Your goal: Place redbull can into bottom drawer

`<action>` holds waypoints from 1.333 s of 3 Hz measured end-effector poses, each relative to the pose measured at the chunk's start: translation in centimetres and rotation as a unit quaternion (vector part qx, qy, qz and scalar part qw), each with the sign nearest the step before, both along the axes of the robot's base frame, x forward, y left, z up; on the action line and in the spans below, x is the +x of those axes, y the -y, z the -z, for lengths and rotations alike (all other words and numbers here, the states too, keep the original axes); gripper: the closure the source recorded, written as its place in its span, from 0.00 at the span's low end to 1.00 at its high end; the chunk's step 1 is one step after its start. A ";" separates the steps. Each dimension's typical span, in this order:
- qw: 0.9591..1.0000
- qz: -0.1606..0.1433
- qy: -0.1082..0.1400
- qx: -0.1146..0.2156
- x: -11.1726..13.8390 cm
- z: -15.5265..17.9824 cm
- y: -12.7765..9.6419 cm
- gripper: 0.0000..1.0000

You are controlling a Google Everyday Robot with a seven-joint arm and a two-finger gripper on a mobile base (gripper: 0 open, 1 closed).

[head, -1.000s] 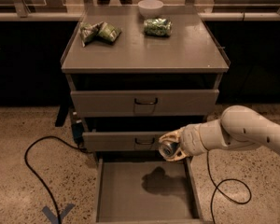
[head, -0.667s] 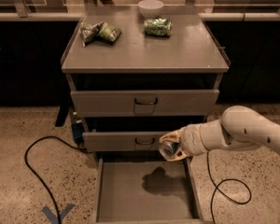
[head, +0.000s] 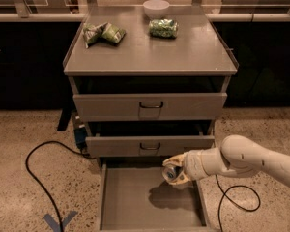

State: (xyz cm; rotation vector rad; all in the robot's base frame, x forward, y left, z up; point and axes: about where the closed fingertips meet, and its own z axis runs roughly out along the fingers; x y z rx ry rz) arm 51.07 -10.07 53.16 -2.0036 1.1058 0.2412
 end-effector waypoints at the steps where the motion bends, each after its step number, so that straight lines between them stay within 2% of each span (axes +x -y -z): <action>1: 1.000 0.004 -0.019 -0.012 -0.7 6.2 -0.5 1.00; 2: 0.999 0.015 -0.046 -0.011 -2.1 9.5 -1.0 1.00; 3: 0.999 0.015 -0.045 -0.012 -2.1 9.4 -1.0 1.00; 4: 0.998 0.006 -0.056 -0.018 -1.4 13.3 -1.3 1.00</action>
Offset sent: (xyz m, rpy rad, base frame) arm -0.0279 0.0043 -0.1558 -0.0255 0.1610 -0.0711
